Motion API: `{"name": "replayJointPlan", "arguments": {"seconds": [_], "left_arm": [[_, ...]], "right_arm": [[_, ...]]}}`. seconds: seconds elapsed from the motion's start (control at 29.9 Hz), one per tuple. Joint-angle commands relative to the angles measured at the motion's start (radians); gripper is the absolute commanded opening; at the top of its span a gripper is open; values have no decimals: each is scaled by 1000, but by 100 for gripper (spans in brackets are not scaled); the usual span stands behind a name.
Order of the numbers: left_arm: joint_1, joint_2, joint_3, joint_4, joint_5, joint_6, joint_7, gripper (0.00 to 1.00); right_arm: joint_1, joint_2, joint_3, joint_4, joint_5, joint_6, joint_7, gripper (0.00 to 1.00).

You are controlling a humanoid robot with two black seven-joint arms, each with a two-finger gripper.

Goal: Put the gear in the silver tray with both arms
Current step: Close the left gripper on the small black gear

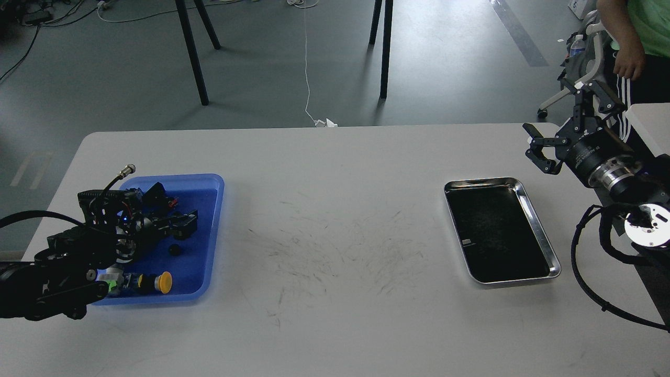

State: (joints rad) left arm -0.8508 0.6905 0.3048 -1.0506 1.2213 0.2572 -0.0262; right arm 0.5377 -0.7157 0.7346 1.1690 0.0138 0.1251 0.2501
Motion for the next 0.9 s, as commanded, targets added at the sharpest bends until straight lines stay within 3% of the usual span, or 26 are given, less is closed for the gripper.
{"name": "replayJointPlan", "arguments": {"seconds": [0.0, 0.3, 0.87], "left_arm": [[16, -15, 1, 29, 1, 14, 0, 69], [19, -17, 1, 34, 4, 19, 0, 63], [15, -9, -1, 37, 53, 17, 5, 27]], "right_arm": [[-1, -1, 0, 1, 0, 1, 0, 99], [-1, -1, 0, 4, 0, 1, 0, 99], [-4, 1, 2, 4, 0, 1, 0, 99]]}}
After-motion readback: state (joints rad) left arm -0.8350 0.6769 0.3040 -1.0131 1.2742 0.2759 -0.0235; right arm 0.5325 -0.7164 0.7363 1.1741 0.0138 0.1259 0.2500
